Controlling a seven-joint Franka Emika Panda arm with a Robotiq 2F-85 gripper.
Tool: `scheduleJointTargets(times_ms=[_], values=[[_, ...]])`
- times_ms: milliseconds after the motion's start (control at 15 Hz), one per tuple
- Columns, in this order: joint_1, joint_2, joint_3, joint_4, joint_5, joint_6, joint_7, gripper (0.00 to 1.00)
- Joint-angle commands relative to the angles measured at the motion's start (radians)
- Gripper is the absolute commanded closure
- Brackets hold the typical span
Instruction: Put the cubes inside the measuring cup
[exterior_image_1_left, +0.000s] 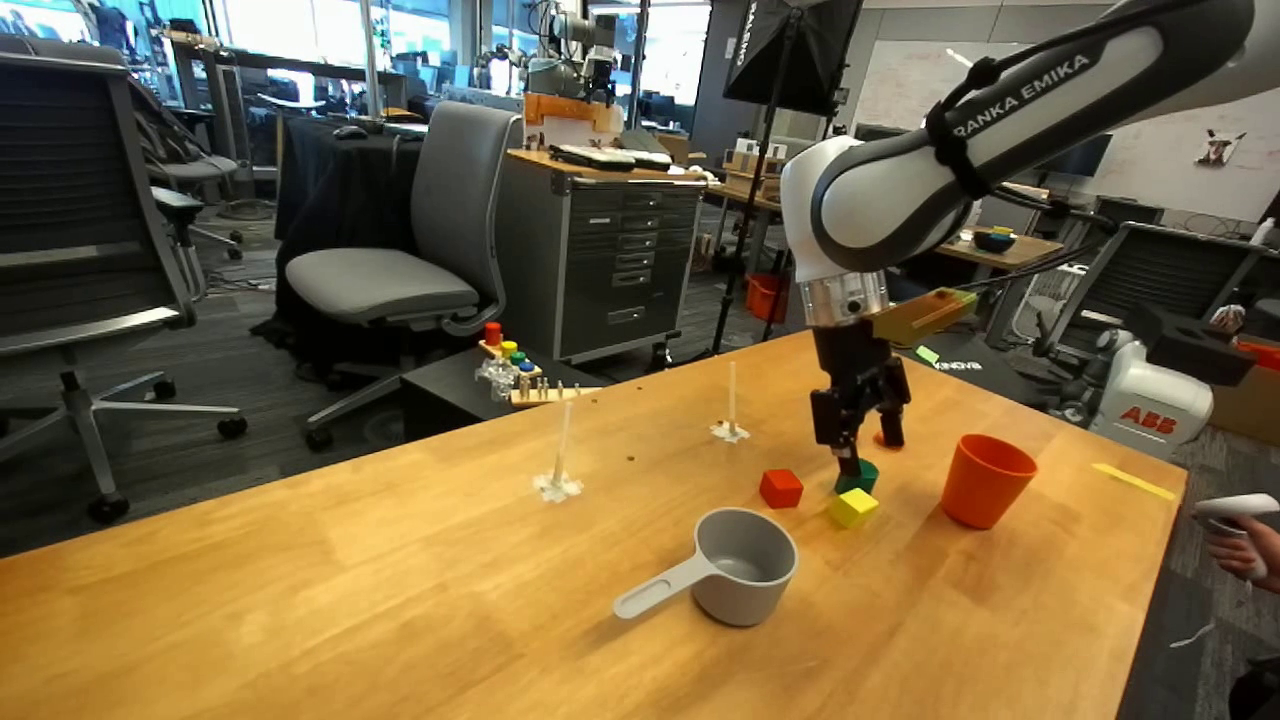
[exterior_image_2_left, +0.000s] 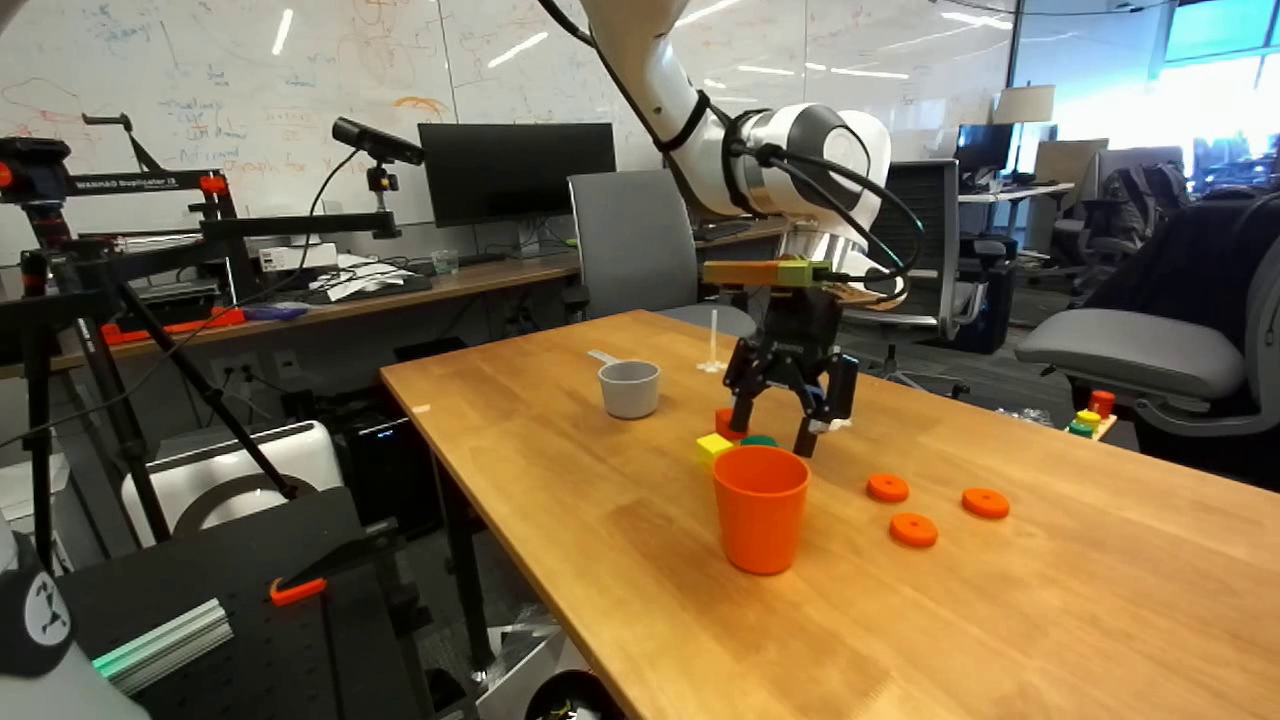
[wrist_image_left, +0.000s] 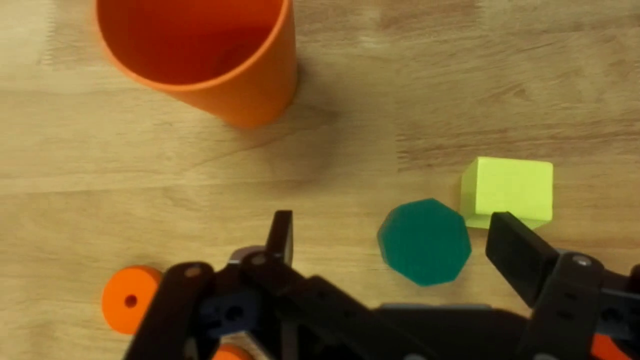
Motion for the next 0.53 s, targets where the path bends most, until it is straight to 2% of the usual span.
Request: scheduleJointTargets(times_ms=[0,67,133,200,333,467], values=[[-0.016,-0.014,-0.009,-0.014,0.021,-0.011,-0.016,0.25],[-0.018,-0.011,-0.009,-0.013,0.021,-0.011,-0.015,0.21],[-0.020,-0.005,-0.008,-0.010,0.022,-0.013,-0.015,0.06],[-0.020,-0.001,-0.008,-0.009,0.022,-0.012,-0.011,0.07],[-0.015,0.004,-0.006,-0.006,0.019,-0.015,-0.012,0.00],[-0.013,0.006,-0.005,-0.005,0.019,-0.014,-0.013,0.00]])
